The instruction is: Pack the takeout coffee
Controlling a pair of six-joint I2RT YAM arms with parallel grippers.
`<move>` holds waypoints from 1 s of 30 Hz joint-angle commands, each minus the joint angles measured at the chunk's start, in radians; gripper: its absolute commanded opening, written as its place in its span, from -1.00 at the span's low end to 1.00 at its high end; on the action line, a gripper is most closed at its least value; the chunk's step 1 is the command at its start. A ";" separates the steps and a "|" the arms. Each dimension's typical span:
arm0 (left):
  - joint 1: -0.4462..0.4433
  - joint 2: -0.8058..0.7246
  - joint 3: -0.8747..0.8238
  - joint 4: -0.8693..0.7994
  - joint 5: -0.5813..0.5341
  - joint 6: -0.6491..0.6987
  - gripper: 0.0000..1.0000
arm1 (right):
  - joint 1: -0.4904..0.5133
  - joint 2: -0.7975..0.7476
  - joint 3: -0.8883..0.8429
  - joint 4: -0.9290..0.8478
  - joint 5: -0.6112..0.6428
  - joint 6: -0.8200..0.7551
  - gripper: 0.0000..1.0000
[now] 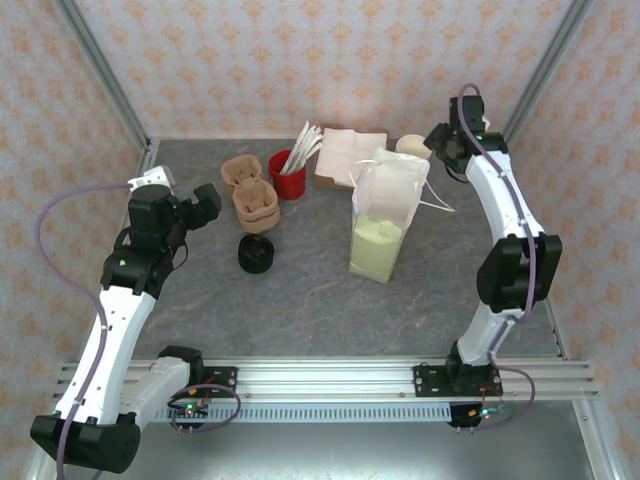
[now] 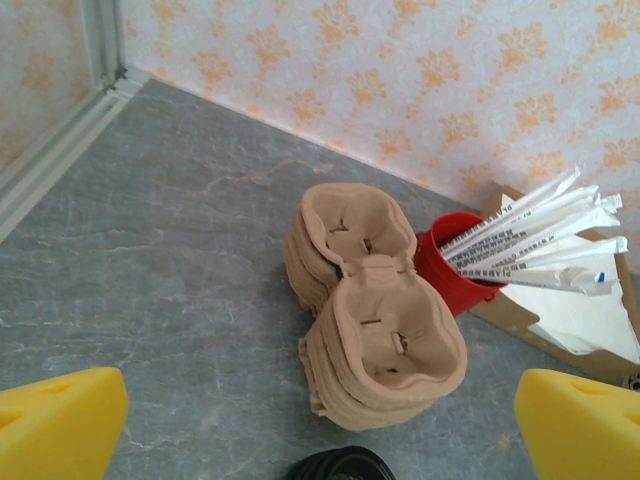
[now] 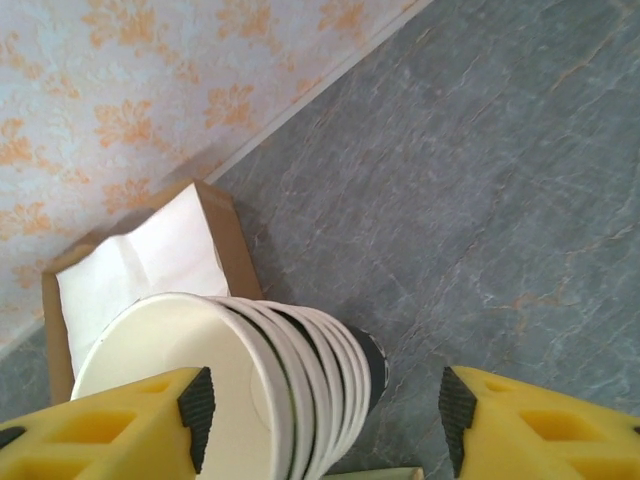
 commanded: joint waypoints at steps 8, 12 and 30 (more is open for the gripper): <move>-0.007 -0.003 0.029 -0.021 0.065 0.005 1.00 | 0.049 0.120 0.155 -0.117 0.009 -0.034 -0.08; -0.007 -0.002 0.029 -0.022 0.066 0.000 1.00 | 0.054 0.126 0.158 -0.116 0.020 -0.039 -0.24; -0.006 -0.020 0.032 -0.021 0.064 -0.009 1.00 | 0.064 0.129 0.192 -0.119 0.040 -0.055 -0.86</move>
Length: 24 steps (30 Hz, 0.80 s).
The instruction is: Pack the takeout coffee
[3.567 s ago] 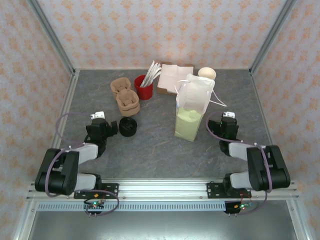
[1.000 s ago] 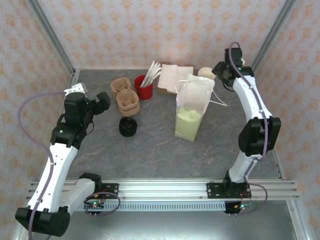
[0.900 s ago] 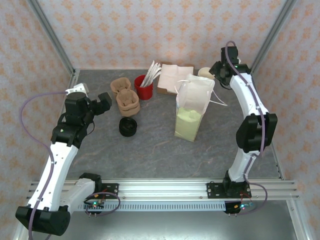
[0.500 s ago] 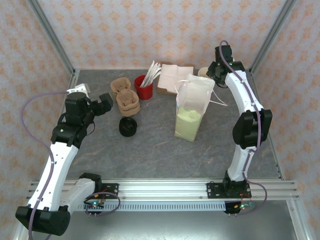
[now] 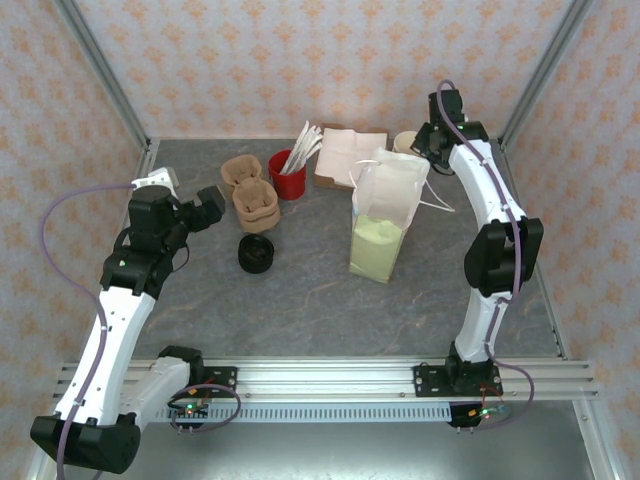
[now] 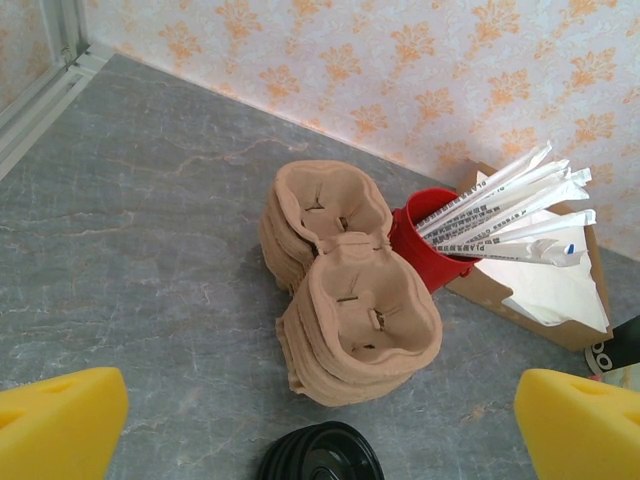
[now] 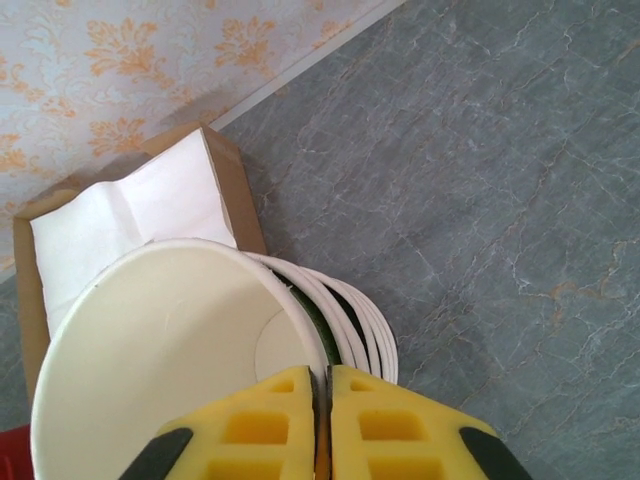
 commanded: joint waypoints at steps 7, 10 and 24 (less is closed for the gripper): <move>-0.007 -0.016 0.053 -0.016 0.017 -0.005 1.00 | 0.015 -0.052 0.068 -0.032 0.037 -0.016 -1.00; -0.006 -0.018 0.063 -0.017 0.027 -0.010 1.00 | 0.017 -0.092 0.067 -0.035 0.045 -0.011 -1.00; -0.008 -0.022 0.130 -0.047 0.053 -0.020 1.00 | 0.020 -0.327 0.036 -0.050 0.097 0.018 -1.00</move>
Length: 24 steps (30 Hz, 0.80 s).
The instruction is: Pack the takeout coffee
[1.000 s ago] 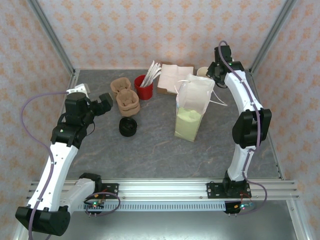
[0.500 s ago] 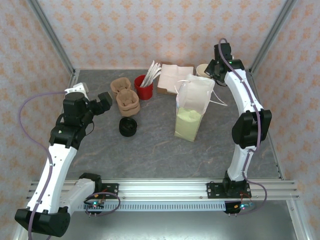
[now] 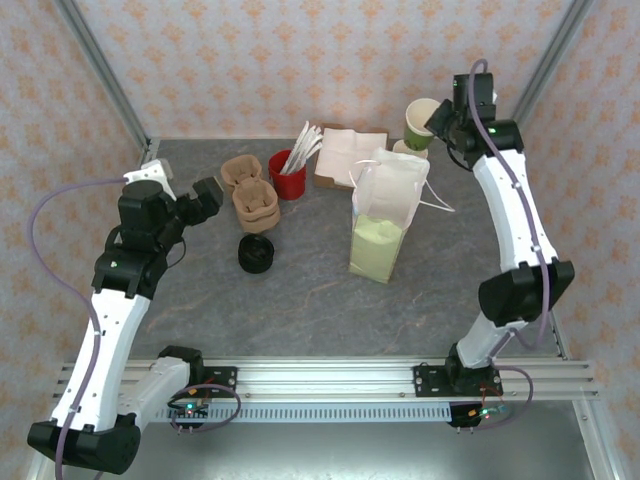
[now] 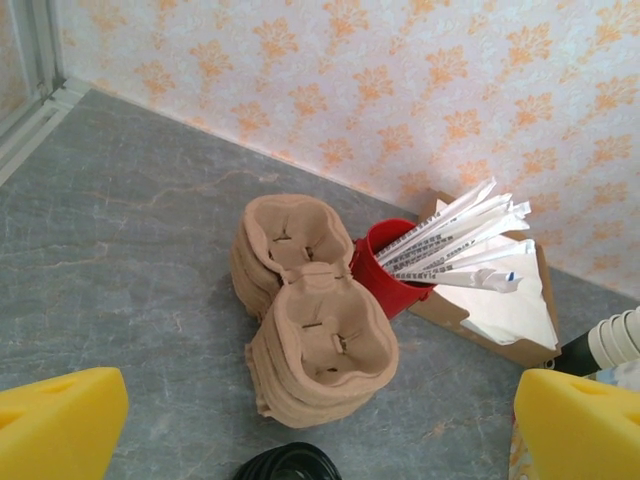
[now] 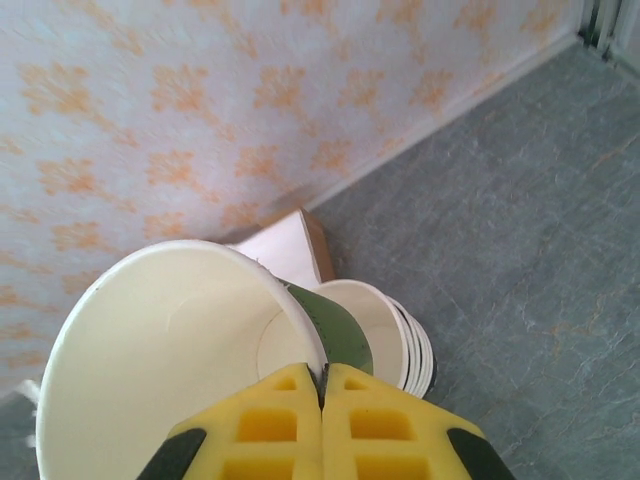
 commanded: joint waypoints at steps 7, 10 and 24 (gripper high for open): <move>-0.009 0.004 0.115 -0.117 0.078 0.015 1.00 | -0.010 -0.291 -0.095 -0.153 0.255 -0.028 -1.00; -0.012 0.017 0.135 -0.158 0.096 0.024 1.00 | -0.064 -0.431 -0.231 -0.204 0.304 -0.045 -1.00; -0.050 0.005 0.036 -0.176 0.145 -0.004 0.99 | -0.115 -1.032 -0.909 -0.335 -0.075 -0.058 -1.00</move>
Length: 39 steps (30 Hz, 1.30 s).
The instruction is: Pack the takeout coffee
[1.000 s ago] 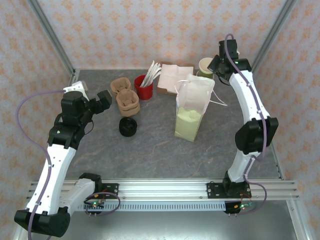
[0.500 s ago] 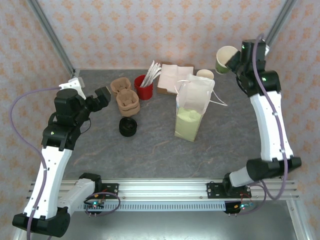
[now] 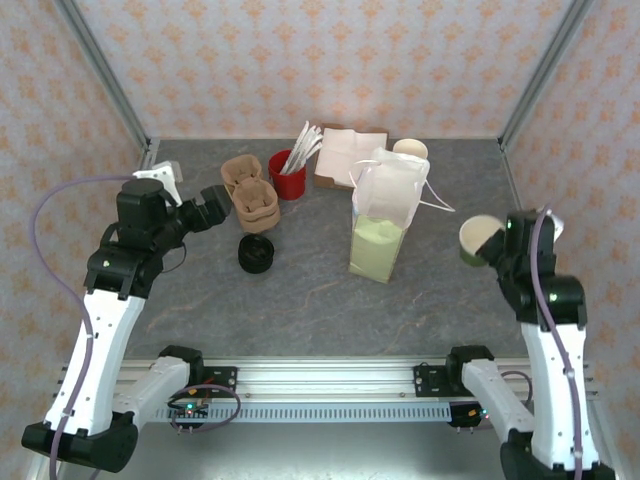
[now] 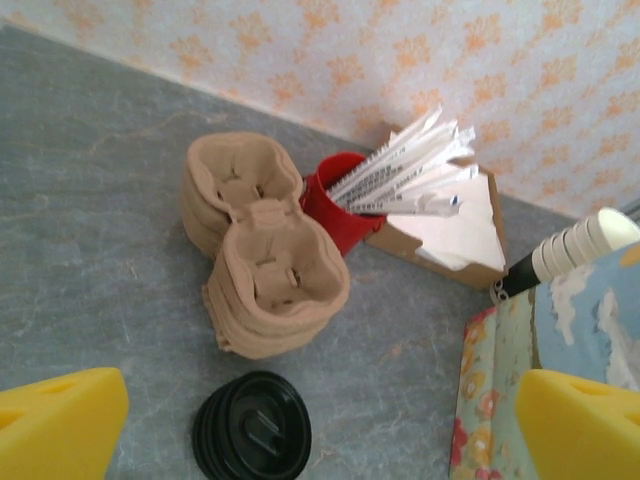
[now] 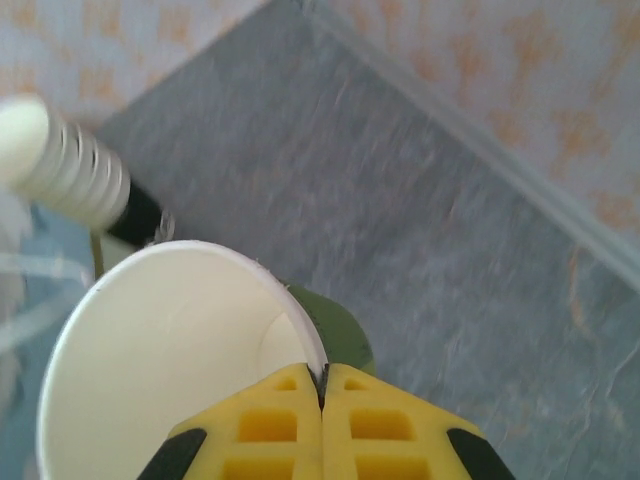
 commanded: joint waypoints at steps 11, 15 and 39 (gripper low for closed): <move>-0.108 -0.005 -0.180 0.043 -0.022 -0.080 0.99 | 0.156 -0.204 -0.272 -0.021 -0.370 0.068 -1.00; -0.139 0.018 -0.210 0.054 -0.050 -0.108 0.98 | 0.321 -0.232 -0.350 0.070 -0.329 0.153 -1.00; -0.150 0.310 -0.251 -0.003 -0.138 -0.211 0.48 | 1.096 0.318 -0.336 0.691 0.116 0.334 -1.00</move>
